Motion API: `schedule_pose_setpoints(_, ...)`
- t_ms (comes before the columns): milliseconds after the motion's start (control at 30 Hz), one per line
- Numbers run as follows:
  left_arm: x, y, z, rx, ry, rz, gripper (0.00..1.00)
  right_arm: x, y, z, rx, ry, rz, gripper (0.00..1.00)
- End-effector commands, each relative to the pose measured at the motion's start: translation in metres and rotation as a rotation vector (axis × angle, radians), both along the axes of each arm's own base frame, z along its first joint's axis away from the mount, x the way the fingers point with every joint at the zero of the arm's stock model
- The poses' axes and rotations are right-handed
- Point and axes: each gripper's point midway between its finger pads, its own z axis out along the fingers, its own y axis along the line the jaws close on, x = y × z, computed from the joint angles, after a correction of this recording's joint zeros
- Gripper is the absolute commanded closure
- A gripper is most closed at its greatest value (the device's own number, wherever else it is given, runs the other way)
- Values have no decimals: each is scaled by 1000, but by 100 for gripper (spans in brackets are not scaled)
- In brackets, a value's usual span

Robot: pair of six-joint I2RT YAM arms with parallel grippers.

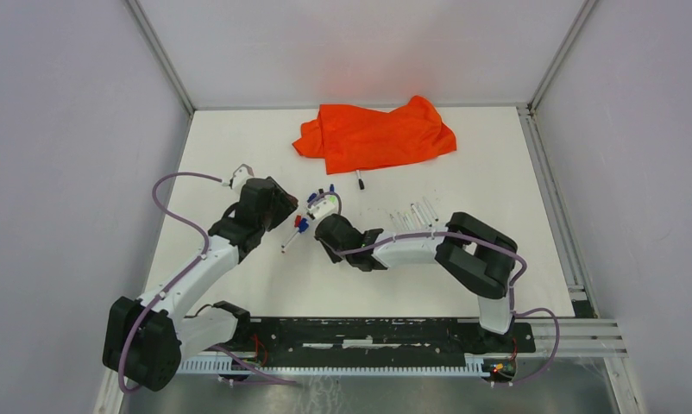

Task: Open the pen caps

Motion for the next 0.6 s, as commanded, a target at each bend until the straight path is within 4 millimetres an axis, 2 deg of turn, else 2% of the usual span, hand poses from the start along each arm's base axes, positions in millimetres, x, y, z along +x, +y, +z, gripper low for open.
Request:
schedule_pose_setpoints(0,2,3,7,-15,-28,22,36,-11,-42,-27,-144,29,-32,99)
schedule_pose_setpoints(233,-1,-11,-3,-59,-1,-39,36,-6,-54,-10,-122,-38,-58,100)
schedule_pose_setpoints(567,-15,-51,-31,-153,87,-230,35,-3,-50,39,42,-137,-48,100)
